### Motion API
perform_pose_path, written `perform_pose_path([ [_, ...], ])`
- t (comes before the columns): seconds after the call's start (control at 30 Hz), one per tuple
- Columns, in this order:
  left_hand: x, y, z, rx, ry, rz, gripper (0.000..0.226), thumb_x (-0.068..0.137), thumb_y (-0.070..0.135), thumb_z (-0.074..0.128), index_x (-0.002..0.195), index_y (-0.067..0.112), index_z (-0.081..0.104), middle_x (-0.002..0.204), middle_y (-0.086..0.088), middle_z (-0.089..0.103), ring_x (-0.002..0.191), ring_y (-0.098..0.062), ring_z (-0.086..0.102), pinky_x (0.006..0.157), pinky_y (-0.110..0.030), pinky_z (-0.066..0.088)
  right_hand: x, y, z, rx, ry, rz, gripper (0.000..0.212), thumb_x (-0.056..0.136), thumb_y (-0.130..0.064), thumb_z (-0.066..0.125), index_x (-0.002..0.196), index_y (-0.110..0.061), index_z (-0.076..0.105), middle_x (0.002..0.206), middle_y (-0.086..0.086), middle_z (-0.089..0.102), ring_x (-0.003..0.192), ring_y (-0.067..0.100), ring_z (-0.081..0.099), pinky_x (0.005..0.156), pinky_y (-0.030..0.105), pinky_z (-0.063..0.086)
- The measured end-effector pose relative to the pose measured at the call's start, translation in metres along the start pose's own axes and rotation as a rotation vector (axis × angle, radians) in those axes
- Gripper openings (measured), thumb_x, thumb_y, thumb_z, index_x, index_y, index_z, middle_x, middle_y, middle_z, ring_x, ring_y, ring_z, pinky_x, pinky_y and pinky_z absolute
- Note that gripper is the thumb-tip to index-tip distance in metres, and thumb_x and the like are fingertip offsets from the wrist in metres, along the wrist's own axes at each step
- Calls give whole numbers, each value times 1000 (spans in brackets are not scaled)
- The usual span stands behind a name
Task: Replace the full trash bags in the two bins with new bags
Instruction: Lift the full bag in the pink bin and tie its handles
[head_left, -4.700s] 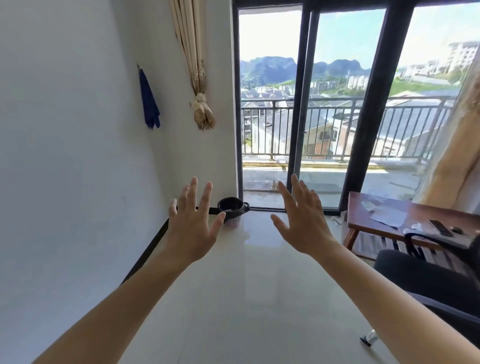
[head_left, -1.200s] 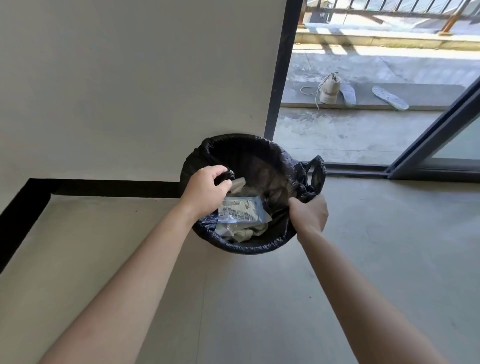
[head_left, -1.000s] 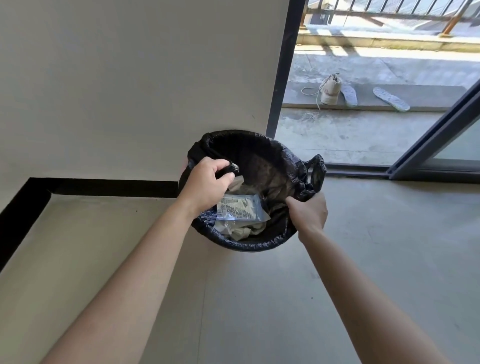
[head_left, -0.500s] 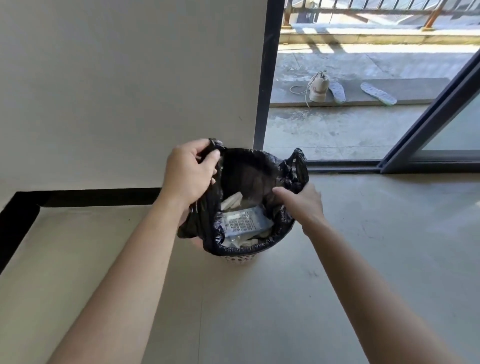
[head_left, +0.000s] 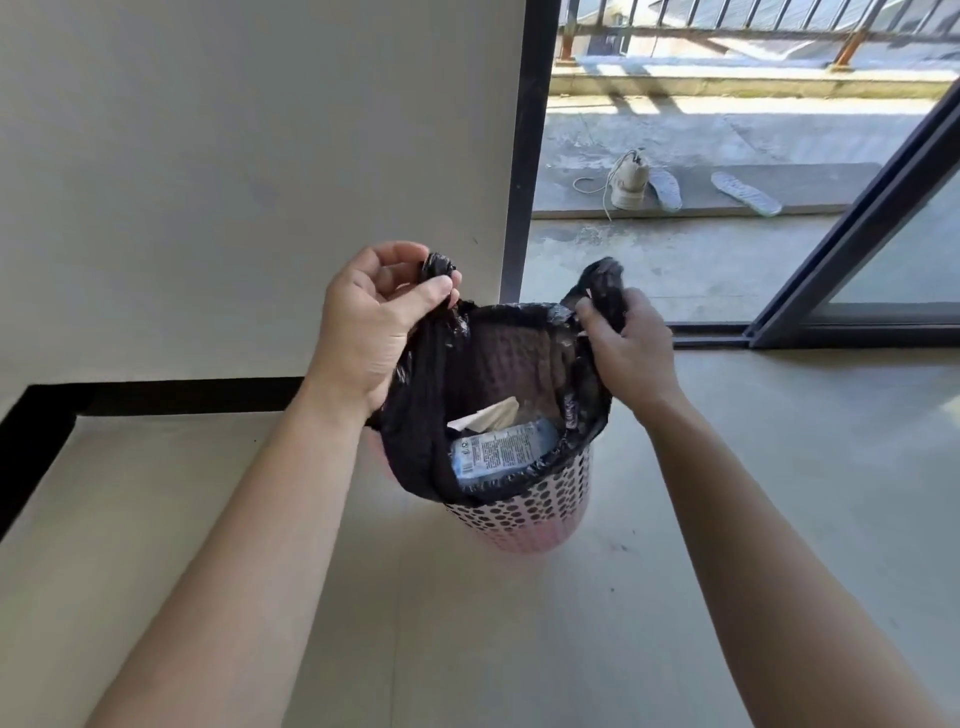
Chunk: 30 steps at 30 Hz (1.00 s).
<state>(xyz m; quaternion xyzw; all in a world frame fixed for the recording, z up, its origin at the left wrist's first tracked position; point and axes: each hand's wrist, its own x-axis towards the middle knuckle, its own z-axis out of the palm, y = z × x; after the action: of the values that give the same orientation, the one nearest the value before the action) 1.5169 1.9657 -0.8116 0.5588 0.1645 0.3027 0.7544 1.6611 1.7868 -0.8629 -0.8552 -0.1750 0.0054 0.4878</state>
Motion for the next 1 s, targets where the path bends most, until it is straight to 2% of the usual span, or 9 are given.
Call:
perform_pose_path([
  [0.1,3,2,-2,-74,70,71,26,82,-10,69,96,11,60,88,-11,70,85,-23,69,78,-34,57,2,-18,-6,316,192,-32,19,97,-36,61,87,-22,52,76,-8,55,68,6,52,69,28,46],
  [0.23,7,-2,-12,59,85,65,37,85,14,74,115,13,54,85,8,70,78,-5,64,69,-24,49,8,-18,-18,262,200,-87,21,95,-38,62,88,-21,53,75,-12,56,67,1,53,69,24,45],
  [0.33,0,-20,-23,415,-67,-95,103,66,53,83,147,23,26,110,5,55,101,-2,56,86,-21,45,10,7,-16,294,104,92,17,89,-40,68,90,-24,61,87,-5,68,82,13,65,82,37,53],
  [0.43,-12,-46,-21,801,-273,-253,146,43,72,84,151,39,-9,152,4,18,144,-14,19,117,-42,26,7,29,-14,326,65,206,23,82,-38,76,91,-20,64,86,-3,70,78,15,66,81,40,56],
  [0.5,-24,-60,-8,910,-384,-333,145,48,75,79,152,37,-15,160,10,-7,149,-12,-9,121,-47,6,6,38,-11,326,52,222,22,81,-36,78,90,-21,64,81,-4,67,73,12,64,76,37,56],
  [0.63,-43,-80,18,853,-411,-195,134,49,101,39,154,32,-10,162,13,-14,146,-3,-17,121,-50,-4,7,46,-9,380,100,252,14,85,-33,75,89,-23,66,74,-9,64,65,7,59,69,29,51],
  [0.77,-48,-83,34,901,-447,-60,140,41,105,31,153,35,-15,162,13,-17,143,0,-24,118,-40,-15,13,54,-13,371,183,289,15,86,-37,72,85,-24,64,77,-8,66,72,11,61,76,31,51],
  [0.9,-61,-69,51,1004,-723,-200,132,55,79,70,150,45,-16,161,14,-17,126,10,-26,114,-42,-14,16,62,-15,309,209,295,16,87,-39,70,89,-23,65,82,-8,69,79,11,64,80,28,50],
  [1.0,-74,-80,61,1078,-815,-230,136,57,63,82,148,47,-17,156,17,2,136,4,-18,115,-44,-10,17,68,-16,247,229,309,15,90,-37,67,93,-23,66,86,-7,69,88,14,65,87,30,49],
])
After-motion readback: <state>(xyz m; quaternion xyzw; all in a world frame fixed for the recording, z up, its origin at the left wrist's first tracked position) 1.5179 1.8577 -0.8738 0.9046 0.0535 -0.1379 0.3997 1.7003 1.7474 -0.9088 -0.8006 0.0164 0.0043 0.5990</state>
